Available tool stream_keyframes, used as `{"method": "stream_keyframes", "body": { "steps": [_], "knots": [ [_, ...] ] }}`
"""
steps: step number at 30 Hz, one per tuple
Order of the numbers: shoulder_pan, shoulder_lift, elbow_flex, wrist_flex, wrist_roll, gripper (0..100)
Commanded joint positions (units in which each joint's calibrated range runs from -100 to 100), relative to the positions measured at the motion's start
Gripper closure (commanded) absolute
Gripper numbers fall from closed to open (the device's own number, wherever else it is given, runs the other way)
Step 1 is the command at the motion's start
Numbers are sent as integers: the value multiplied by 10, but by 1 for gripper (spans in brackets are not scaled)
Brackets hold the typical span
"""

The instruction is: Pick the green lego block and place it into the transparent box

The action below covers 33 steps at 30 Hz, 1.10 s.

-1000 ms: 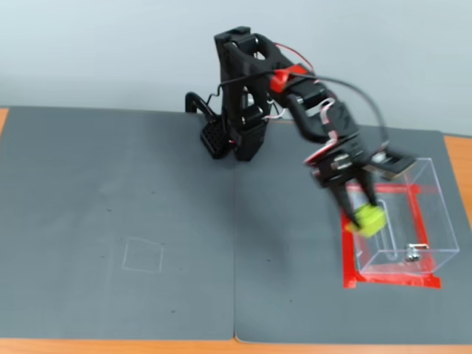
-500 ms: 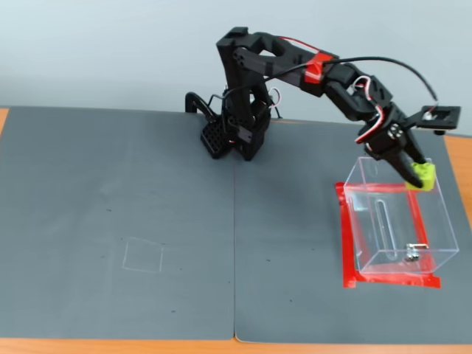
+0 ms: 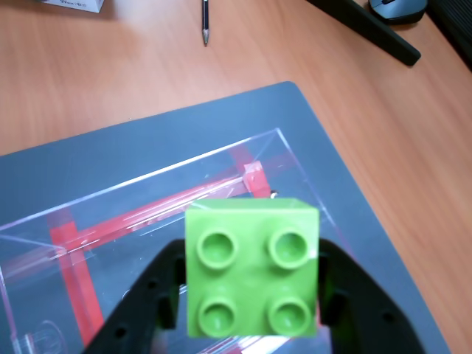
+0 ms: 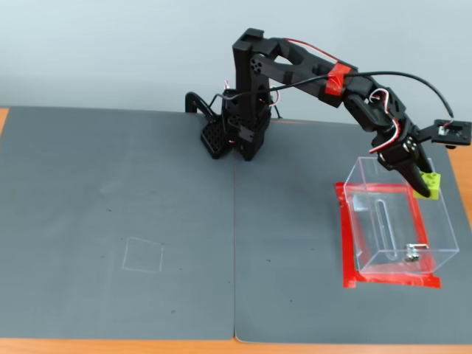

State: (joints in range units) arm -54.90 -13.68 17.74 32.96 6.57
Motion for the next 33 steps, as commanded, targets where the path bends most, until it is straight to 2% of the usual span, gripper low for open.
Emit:
{"method": "stream_keyframes", "body": {
  "steps": [1, 10, 18, 33],
  "knots": [
    [-7, -4, -33, 2, -1, 94],
    [-3, -4, -27, 3, -1, 93],
    [-2, -4, -26, 44, -1, 80],
    [13, -11, -26, 43, -1, 80]
  ]
}}
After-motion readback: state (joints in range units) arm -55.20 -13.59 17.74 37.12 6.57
